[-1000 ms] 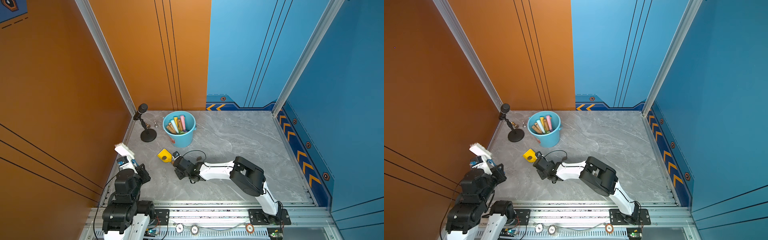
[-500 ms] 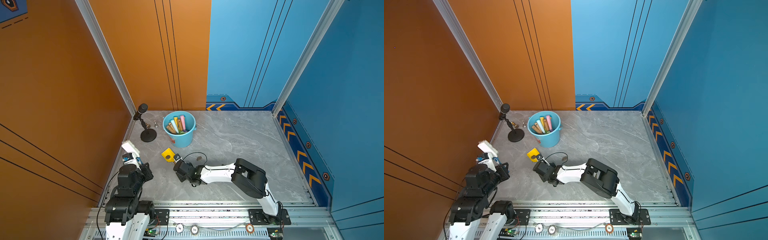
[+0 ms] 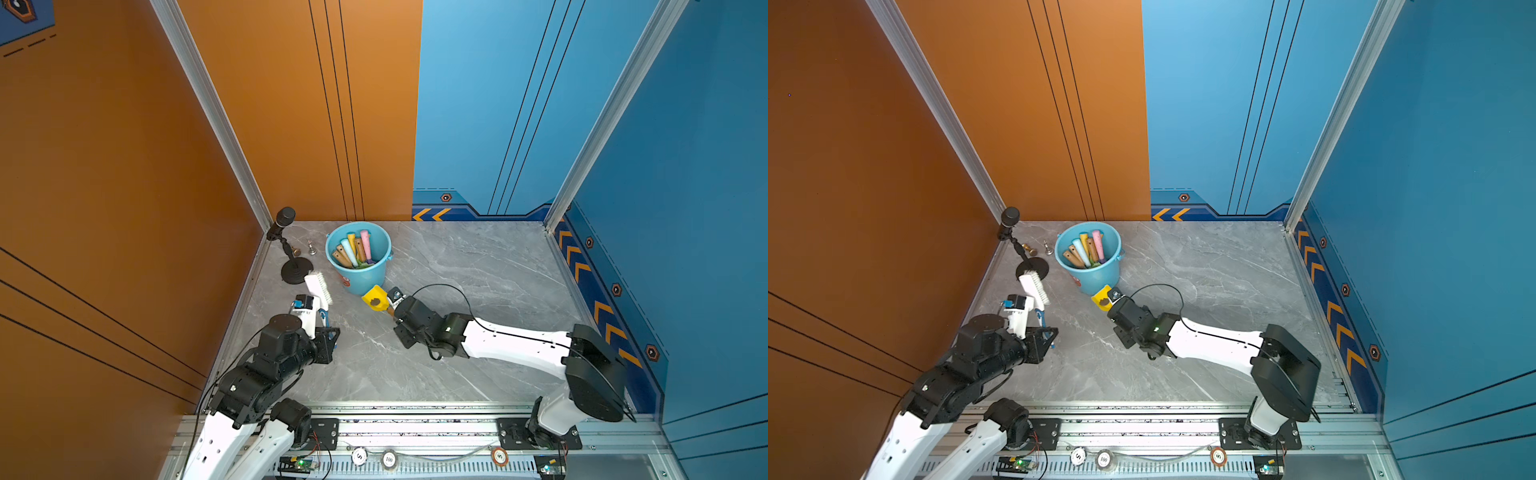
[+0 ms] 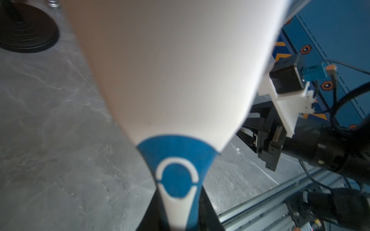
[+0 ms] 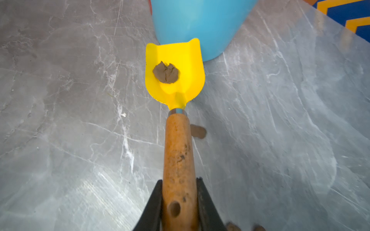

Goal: Brush the soil off the hand trowel and place it into the bucket
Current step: Brush off the soil from the hand trowel.

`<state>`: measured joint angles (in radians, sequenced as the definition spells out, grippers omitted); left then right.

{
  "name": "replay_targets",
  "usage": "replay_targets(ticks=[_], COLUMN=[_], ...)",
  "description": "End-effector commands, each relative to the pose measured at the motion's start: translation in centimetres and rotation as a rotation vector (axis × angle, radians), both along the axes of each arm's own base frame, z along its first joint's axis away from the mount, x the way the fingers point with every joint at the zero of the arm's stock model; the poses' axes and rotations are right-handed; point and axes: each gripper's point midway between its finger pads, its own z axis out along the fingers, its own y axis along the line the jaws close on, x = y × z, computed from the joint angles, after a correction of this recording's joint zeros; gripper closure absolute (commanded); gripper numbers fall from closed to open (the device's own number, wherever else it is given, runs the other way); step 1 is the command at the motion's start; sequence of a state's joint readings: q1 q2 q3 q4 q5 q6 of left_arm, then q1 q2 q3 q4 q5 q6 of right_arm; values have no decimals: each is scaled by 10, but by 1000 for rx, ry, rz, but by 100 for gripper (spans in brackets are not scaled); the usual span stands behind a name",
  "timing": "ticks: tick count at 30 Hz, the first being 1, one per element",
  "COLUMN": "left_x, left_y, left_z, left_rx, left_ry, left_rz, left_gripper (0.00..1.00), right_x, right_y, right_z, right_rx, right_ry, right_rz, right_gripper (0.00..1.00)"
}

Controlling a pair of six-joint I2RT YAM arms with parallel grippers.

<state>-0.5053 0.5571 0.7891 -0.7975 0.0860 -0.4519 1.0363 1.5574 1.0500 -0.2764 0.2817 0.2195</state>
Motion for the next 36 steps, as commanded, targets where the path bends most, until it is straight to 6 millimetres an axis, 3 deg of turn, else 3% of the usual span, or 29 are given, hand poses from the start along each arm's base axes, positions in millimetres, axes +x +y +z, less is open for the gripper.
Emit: replay_targets(ticks=[1,5,8,10,13,18,23,30,36], left_x=[-8,-16,-19,-15,2,10,16,32,59], left_y=[-31,-67,-99,-110,-124,-147,-167,-173,-143], left_z=[-4,-25,-47,-59,-59,-74,-81,-109,-141], left_rx=[69,333,405,451,445,464,488,529,504], left_ry=[29,38,159,199,233,287,296,366,460], left_rz=[-128,-275,-386,-427,-450,-541,-607,-596,-478], left_gripper=[100,100,100,100,100,100,100,100,100], right_x=[-8,-13,-19,-22,-26,-33,-35,-37,-44], right_y=[-41,-72,-89,-100,-116,-127,-124,-120,-120], right_z=[-2,3,9,13,19,33,41,41,47], right_rx=[-80,-105,-122,-130,-126,-89,-56,-76,-91], right_ry=[12,0,-27,-50,-60,-109,-127,-121,-137], right_rz=[-7,-12,10,12,3,20,41,61,77], right_gripper=[100,100,100,100,100,100,100,100,100])
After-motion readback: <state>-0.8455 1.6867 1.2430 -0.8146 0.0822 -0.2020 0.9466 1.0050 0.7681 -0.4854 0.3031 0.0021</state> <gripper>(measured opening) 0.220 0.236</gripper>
